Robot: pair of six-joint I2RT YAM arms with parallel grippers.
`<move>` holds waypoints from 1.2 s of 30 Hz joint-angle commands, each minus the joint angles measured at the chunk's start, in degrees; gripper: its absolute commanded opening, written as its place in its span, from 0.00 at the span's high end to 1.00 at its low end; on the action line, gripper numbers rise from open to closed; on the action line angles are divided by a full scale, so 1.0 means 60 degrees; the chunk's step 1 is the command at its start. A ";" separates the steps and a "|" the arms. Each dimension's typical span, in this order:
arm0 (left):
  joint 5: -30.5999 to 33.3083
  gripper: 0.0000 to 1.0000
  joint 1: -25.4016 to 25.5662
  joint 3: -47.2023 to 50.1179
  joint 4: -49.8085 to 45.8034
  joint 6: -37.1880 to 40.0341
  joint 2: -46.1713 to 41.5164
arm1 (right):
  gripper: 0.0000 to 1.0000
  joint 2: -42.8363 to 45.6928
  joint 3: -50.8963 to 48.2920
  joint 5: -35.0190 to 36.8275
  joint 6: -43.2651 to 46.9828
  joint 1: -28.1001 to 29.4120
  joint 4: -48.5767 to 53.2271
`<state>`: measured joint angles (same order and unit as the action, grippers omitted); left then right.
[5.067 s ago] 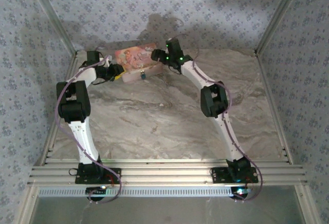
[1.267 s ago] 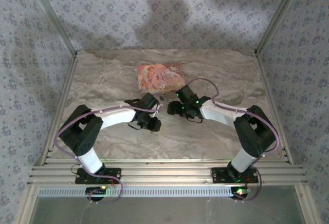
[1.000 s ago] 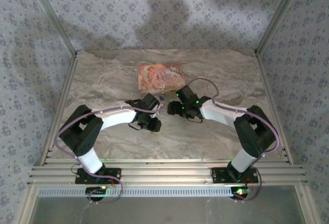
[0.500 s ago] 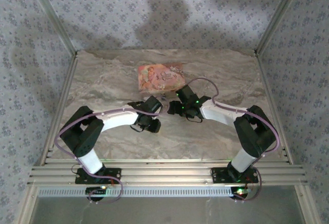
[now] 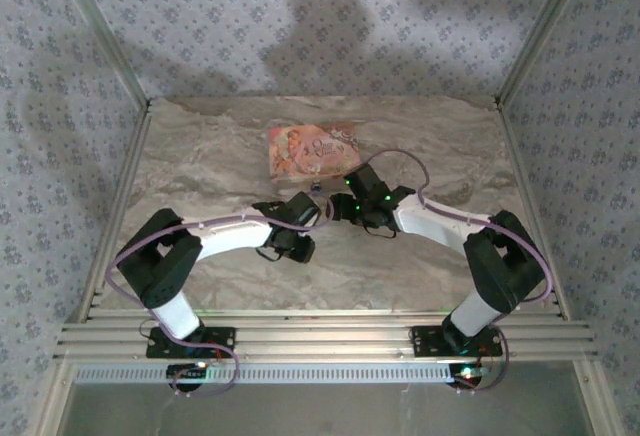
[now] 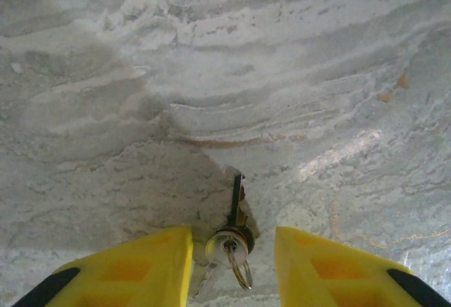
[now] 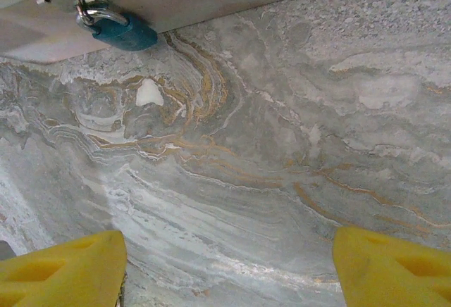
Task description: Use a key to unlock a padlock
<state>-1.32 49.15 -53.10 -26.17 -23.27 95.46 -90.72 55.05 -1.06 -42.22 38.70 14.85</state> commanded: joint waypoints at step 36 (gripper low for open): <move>-0.0572 1.00 -0.0113 0.1528 0.1367 0.1634 -0.1459 | 0.22 0.1658 -0.1570 -0.1537 -0.0792 -0.1087 -0.0824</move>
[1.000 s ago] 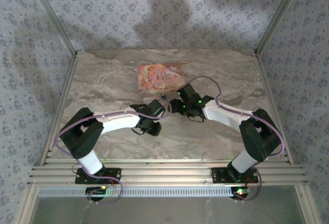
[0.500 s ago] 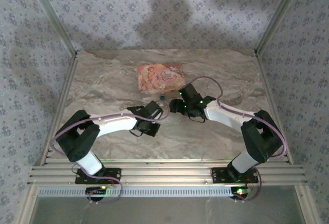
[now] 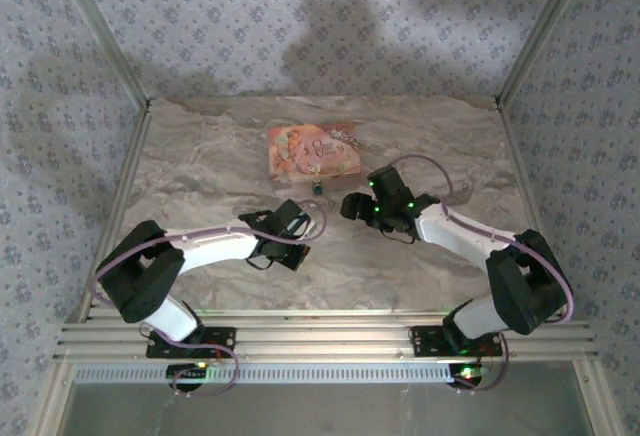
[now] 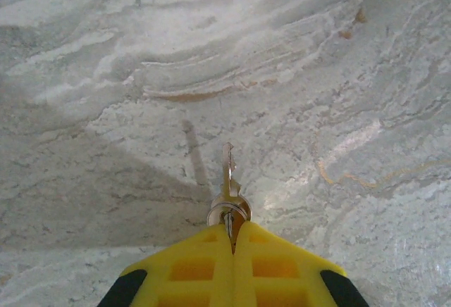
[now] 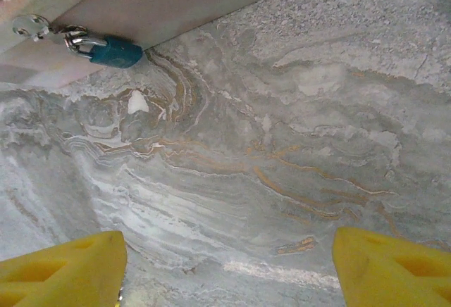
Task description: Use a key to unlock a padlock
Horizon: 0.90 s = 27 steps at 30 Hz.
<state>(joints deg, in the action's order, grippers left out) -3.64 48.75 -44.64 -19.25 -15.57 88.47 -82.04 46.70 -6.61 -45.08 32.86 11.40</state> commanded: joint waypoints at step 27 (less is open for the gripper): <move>-0.0049 1.00 -0.0047 0.1180 0.2324 0.3230 -0.3904 | 0.56 0.0057 0.1364 -0.3981 -0.1091 0.1029 0.0340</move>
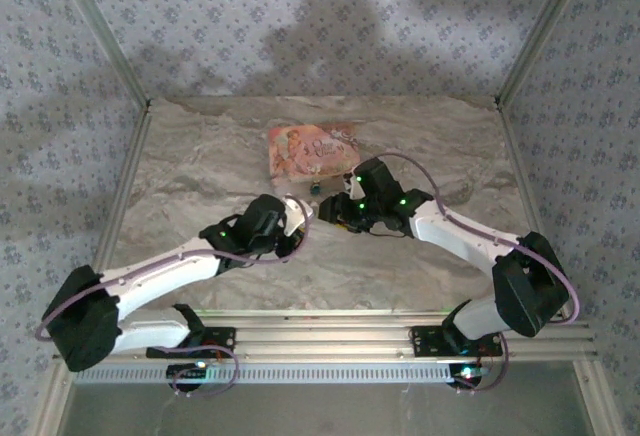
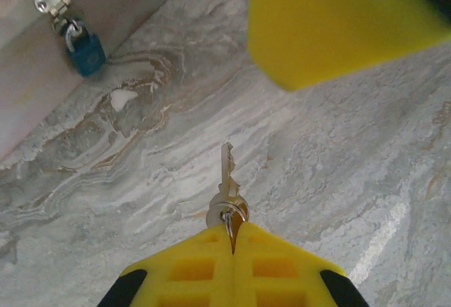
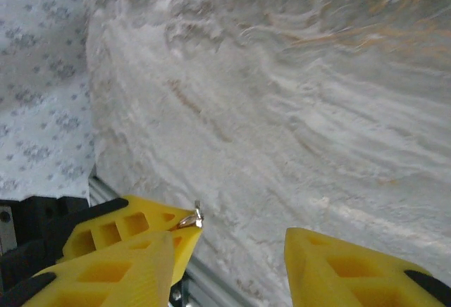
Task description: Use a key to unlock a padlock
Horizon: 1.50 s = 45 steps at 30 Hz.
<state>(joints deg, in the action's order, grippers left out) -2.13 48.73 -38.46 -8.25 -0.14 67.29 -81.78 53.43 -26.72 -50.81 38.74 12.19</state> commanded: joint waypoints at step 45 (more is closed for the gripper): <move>-0.5671 0.33 -0.3150 -0.1208 -0.0061 -0.3587 -0.0836 | 1.00 0.0616 0.2870 0.2857 0.6597 0.0267 0.2718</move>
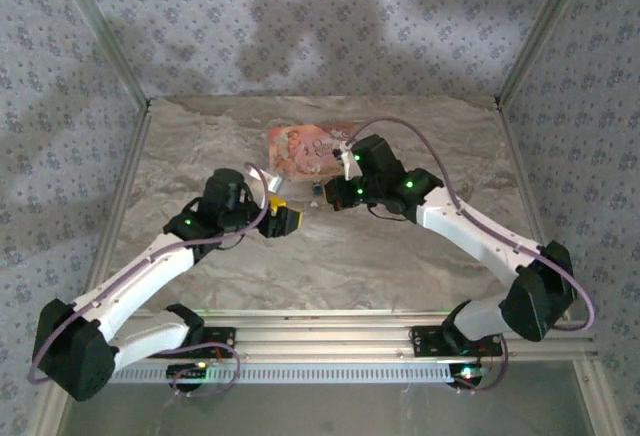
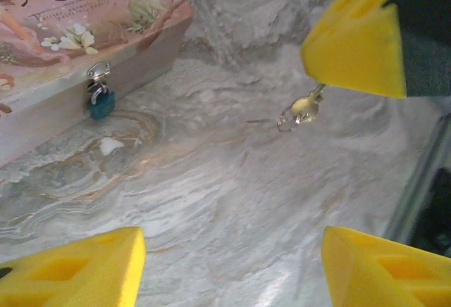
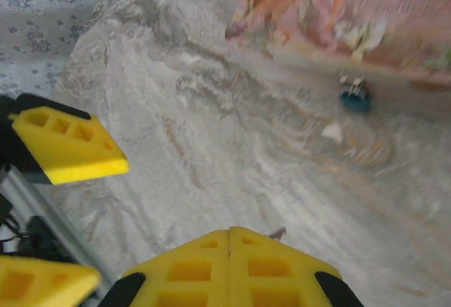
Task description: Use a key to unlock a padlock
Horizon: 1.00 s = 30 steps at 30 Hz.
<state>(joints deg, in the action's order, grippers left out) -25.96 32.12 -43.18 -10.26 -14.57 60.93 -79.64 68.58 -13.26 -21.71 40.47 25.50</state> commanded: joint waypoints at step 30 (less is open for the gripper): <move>-0.5288 0.56 -0.0805 -0.0245 0.7837 -0.4628 0.2018 | 1.00 0.1379 -0.0430 -0.6024 0.1565 -0.1693 -0.2845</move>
<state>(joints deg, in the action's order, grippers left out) -54.59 27.11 -42.52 30.44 -40.21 72.84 -72.62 66.13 -47.53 -11.40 29.50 9.56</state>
